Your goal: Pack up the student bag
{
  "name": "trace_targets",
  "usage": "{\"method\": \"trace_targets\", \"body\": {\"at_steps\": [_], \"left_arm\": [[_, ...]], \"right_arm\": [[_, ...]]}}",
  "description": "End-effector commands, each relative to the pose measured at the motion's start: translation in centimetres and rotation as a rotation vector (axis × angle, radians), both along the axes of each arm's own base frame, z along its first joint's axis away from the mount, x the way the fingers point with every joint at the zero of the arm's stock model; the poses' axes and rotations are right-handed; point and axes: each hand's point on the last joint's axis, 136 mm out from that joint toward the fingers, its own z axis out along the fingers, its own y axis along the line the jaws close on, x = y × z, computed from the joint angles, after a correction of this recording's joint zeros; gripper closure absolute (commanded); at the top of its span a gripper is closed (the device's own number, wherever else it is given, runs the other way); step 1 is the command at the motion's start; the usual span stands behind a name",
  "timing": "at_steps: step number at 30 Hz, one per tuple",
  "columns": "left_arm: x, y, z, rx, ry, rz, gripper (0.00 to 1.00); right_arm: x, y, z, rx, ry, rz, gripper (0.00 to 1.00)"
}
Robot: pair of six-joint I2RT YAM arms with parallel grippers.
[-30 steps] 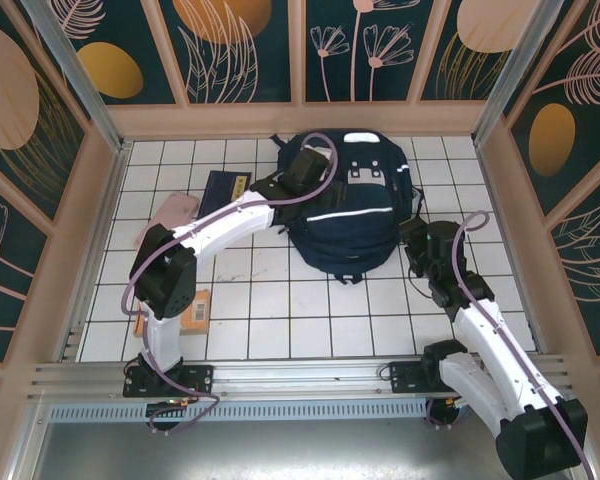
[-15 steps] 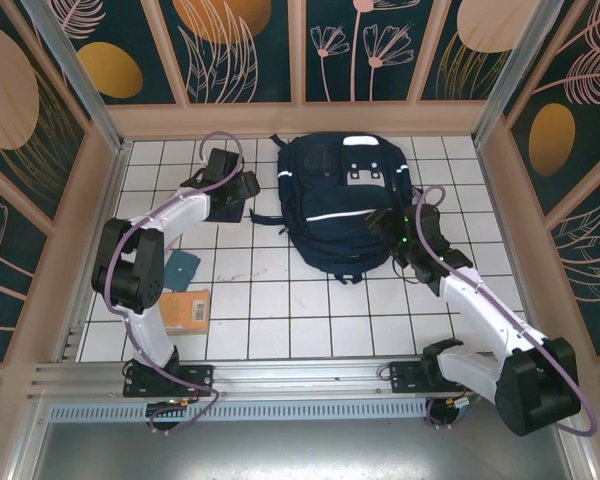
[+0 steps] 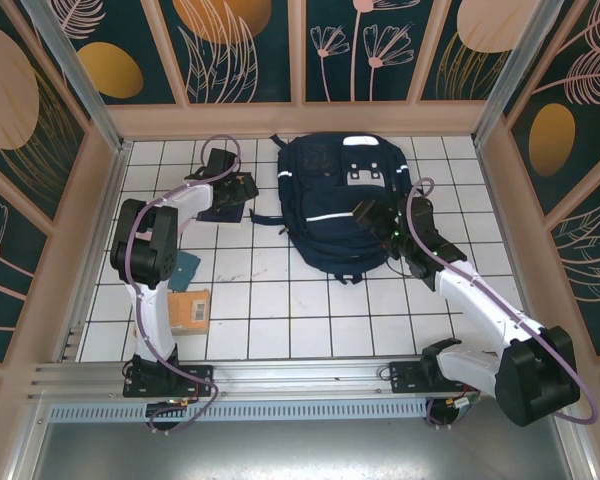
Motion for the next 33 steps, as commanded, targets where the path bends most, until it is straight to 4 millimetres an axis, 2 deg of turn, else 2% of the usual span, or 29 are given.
{"method": "trace_targets", "body": {"at_steps": [1,5,9,14,18,24,25,33], "left_arm": [[-1.3,-0.3,-1.2,-0.003,0.063,-0.031,0.02],[-3.6,0.0,-3.0,-0.006,0.134,-0.035,0.02],[-6.6,-0.6,-4.2,-0.080,0.197,-0.026,0.02],[-10.7,-2.2,-3.7,-0.143,0.214,-0.031,0.02],[-14.2,-2.9,-4.1,-0.165,0.258,-0.024,0.01],[-20.6,-5.0,-5.7,-0.219,0.327,0.003,0.04],[-21.3,-5.6,-5.1,-0.244,0.316,0.000,0.04],[-27.6,-9.0,-5.5,-0.237,0.384,-0.059,0.05]], "right_arm": [[0.5,1.1,2.4,0.042,-0.049,0.033,0.01],[0.5,1.4,3.2,0.053,-0.060,0.049,0.01],[0.2,1.2,3.5,0.055,-0.067,0.039,0.01],[-0.2,1.1,3.7,0.075,-0.070,0.036,0.01],[-0.6,1.7,3.8,0.103,-0.065,0.062,0.01],[-1.0,2.2,2.2,0.088,-0.024,0.070,0.01],[-1.0,2.3,1.9,0.083,-0.016,0.076,0.01],[-1.1,2.5,0.3,0.042,0.027,0.078,0.03]]}}
